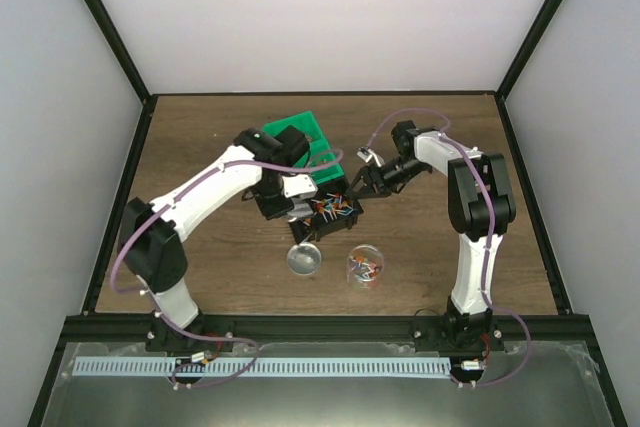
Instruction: Pack the candies
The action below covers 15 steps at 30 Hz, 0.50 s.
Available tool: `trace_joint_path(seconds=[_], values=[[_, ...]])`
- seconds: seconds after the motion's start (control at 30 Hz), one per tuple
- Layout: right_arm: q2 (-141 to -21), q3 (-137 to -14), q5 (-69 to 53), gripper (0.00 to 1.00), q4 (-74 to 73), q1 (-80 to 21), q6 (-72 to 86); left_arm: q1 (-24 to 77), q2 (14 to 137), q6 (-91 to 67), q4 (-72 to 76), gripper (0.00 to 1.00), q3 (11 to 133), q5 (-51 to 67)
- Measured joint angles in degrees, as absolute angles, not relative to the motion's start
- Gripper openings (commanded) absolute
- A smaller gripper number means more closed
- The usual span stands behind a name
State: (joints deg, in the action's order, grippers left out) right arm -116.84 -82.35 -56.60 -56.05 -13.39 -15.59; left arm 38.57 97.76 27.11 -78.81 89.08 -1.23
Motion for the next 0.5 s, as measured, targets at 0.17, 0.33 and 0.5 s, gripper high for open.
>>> trace_joint_path(seconds=[0.17,0.33,0.5], values=[[-116.8,-82.8,-57.1,0.56,-56.0,-13.4,-15.6,38.8,102.7,24.3,-79.6,0.04,91.1,-4.1],[-116.8,-82.9,-58.3,0.51,-56.1,-13.4,-15.6,40.0,104.9,23.0,-79.9,0.04,91.5,-5.3],[-116.8,-83.0,-59.0,0.48,-56.1,-13.5,-15.5,40.4,108.7,21.6,-80.2,0.04,93.6,-6.0]])
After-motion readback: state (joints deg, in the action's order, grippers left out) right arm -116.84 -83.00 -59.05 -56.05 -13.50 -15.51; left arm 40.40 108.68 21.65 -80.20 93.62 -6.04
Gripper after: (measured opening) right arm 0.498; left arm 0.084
